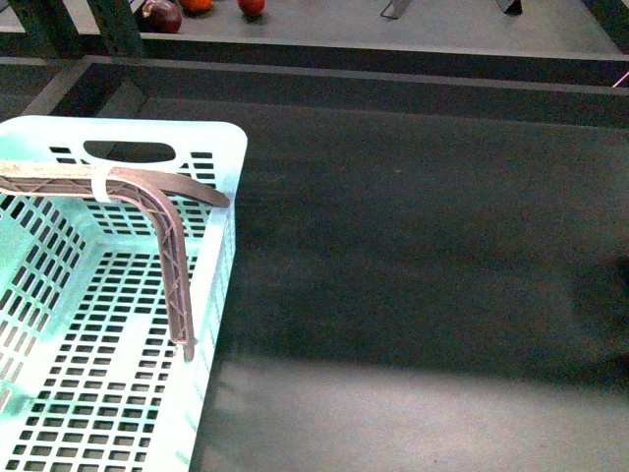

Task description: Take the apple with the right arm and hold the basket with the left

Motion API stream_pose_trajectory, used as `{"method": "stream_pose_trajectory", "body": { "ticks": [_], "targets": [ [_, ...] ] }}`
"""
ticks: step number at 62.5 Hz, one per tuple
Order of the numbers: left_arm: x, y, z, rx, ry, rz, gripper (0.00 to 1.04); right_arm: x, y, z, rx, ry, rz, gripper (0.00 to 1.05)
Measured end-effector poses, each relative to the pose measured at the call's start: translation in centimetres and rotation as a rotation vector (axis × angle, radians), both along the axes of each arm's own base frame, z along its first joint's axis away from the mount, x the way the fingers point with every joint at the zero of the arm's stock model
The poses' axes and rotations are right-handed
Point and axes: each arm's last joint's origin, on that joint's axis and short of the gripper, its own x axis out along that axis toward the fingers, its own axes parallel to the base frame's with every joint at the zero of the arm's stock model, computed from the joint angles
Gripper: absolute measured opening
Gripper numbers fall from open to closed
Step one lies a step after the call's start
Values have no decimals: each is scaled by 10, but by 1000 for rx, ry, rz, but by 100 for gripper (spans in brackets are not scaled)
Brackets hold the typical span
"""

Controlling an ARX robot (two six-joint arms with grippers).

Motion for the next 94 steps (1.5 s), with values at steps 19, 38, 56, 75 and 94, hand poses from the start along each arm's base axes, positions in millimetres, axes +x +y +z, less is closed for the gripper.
{"method": "stream_pose_trajectory", "body": {
  "ticks": [19, 38, 56, 75, 94],
  "targets": [
    [0, 0, 0, 0, 0, 0, 98, 0, 0, 0, 0, 0, 0, 96],
    [34, 0, 13, -1036, 361, 21, 98, 0, 0, 0, 0, 0, 2, 96],
    [108, 2, -8, -1429, 484, 183, 98, 0, 0, 0, 0, 0, 2, 96],
    [169, 8, -30, -1433, 586, 298, 81, 0, 0, 0, 0, 0, 2, 96],
    [175, 11, -39, -1385, 635, 340, 29, 0, 0, 0, 0, 0, 2, 96]
  ]
}}
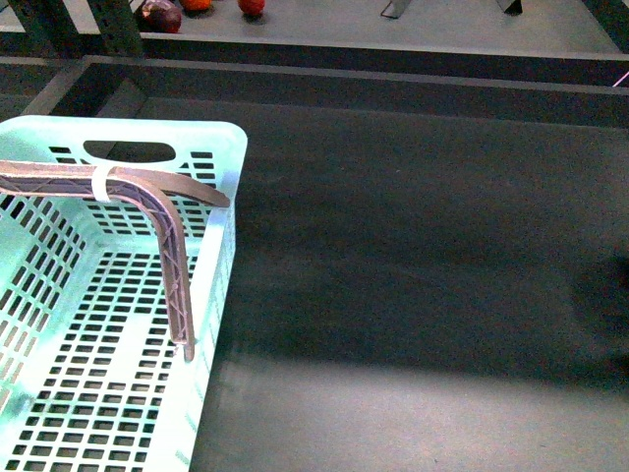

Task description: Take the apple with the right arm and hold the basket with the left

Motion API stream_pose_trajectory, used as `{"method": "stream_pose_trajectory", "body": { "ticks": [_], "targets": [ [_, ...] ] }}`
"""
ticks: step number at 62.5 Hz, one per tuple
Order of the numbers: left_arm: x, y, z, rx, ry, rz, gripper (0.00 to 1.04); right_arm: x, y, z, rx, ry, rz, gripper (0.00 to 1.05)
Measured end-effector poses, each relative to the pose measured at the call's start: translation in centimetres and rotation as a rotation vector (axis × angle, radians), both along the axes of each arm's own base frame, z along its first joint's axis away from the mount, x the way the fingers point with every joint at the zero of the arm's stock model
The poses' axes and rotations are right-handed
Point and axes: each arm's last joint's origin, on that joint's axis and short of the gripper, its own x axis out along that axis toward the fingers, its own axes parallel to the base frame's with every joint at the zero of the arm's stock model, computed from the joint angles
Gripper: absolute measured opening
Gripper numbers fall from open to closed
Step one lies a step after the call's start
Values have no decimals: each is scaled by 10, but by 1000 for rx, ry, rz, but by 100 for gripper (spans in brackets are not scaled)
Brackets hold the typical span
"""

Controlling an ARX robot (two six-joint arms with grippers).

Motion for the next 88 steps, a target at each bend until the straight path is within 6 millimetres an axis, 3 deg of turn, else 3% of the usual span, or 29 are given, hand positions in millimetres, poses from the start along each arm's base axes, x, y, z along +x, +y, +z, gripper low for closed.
{"method": "stream_pose_trajectory", "body": {
  "ticks": [6, 11, 23, 40, 53, 71, 88],
  "targets": [
    [3, 0, -1, 2, 6, 1, 13, 0, 0, 0, 0, 0, 0, 96],
    [6, -3, 1, -32, 5, 15, 6, 0, 0, 0, 0, 0, 0, 96],
    [10, -17, 11, 1, 5, -50, 6, 0, 0, 0, 0, 0, 0, 96],
    [15, -52, 52, 16, -113, -237, 6, 0, 0, 0, 0, 0, 0, 96],
    [13, -103, 90, 90, -174, -498, 6, 0, 0, 0, 0, 0, 0, 96],
    [-8, -163, 106, 108, -239, -735, 6, 0, 0, 0, 0, 0, 0, 96],
    [-20, -191, 118, 103, -294, -823, 6, 0, 0, 0, 0, 0, 0, 96]
  ]
}}
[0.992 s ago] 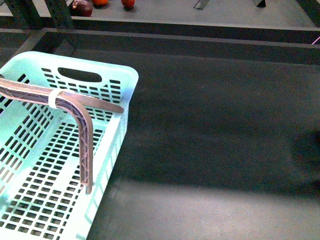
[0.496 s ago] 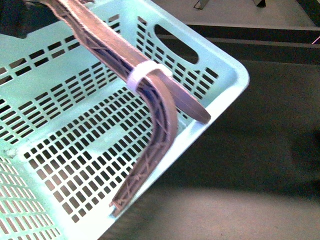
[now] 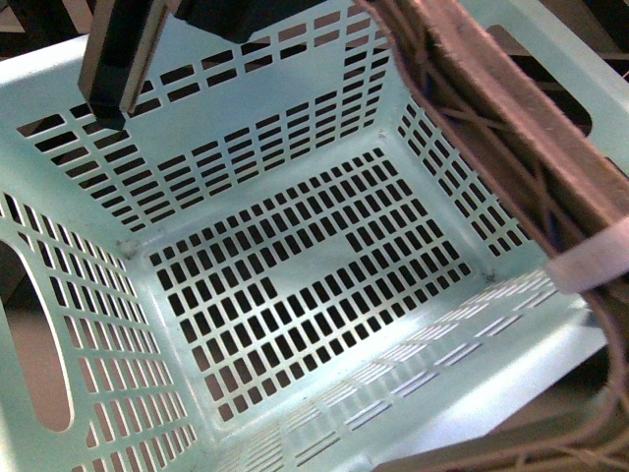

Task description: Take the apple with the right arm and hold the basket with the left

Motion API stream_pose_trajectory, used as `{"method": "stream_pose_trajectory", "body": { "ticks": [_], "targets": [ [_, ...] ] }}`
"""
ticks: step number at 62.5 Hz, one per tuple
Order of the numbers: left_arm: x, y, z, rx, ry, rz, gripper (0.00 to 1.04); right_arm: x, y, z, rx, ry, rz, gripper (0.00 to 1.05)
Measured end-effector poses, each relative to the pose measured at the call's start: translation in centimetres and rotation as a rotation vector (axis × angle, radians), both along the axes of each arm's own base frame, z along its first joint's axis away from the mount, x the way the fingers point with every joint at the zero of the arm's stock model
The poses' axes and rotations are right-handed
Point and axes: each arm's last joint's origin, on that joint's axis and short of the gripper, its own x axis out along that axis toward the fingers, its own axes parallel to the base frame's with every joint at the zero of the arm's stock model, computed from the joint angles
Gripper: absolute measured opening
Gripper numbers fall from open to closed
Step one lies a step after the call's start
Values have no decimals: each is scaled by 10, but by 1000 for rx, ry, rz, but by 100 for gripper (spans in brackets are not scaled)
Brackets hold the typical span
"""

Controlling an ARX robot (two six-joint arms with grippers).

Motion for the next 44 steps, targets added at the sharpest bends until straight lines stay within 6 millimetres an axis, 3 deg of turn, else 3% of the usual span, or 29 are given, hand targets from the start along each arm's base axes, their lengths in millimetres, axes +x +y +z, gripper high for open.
{"method": "stream_pose_trajectory", "body": {
  "ticks": [28, 37, 44],
  "targets": [
    [-1, -2, 0, 5, -6, -1, 6, 0, 0, 0, 5, 4, -6, 96],
    [-1, -2, 1, 4, -7, 0, 6, 4, -3, -4, 147, 485, -341, 96],
    [-1, -2, 1, 4, -10, -8, 6, 13, -13, -15, 232, 607, -449, 96]
  ]
}}
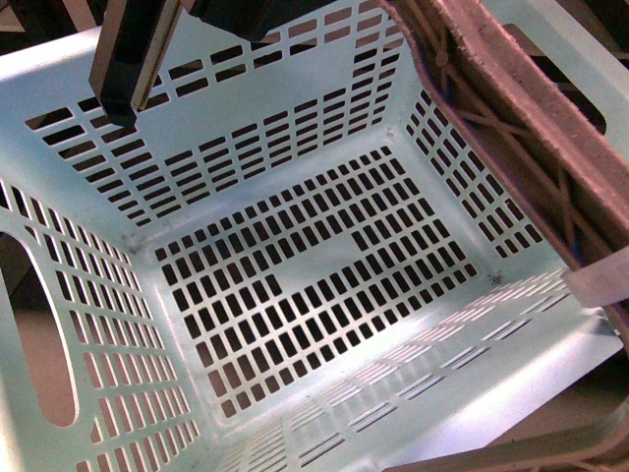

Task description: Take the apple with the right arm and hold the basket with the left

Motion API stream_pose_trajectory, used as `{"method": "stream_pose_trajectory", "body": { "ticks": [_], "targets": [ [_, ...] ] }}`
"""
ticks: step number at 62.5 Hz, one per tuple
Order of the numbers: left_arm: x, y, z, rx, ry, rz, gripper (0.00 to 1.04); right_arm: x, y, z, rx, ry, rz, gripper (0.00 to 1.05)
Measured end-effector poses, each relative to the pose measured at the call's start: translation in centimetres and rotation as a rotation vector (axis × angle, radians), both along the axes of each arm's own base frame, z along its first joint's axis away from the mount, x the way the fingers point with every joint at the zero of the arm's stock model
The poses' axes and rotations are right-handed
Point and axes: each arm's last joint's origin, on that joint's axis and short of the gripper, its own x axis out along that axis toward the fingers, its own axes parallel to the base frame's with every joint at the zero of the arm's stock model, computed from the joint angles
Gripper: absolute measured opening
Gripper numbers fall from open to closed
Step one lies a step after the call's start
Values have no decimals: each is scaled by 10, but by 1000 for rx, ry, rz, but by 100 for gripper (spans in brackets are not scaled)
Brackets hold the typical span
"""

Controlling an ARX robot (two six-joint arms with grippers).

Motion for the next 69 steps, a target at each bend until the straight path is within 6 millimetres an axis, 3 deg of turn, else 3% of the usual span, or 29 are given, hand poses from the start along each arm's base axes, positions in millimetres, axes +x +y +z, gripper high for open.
{"method": "stream_pose_trajectory", "body": {
  "ticks": [17, 23, 29, 40, 47, 69],
  "targets": [
    [0, 0, 0, 0, 0, 2, 6, 53, -40, -16, 31, 5, -92, 96],
    [0, 0, 0, 1, -1, 4, 6, 76, -55, -35, 41, 38, -93, 96],
    [0, 0, 0, 1, -1, 4, 6, 101, -70, -75, 71, 124, -109, 96],
    [0, 0, 0, 0, 0, 2, 6, 112, -77, -128, 121, 278, -117, 96],
    [0, 0, 0, 0, 0, 2, 6, 116, -79, -149, 137, 342, -122, 96],
    [0, 0, 0, 1, -1, 3, 6, 140, -85, -175, 157, 378, -146, 96]
  ]
}}
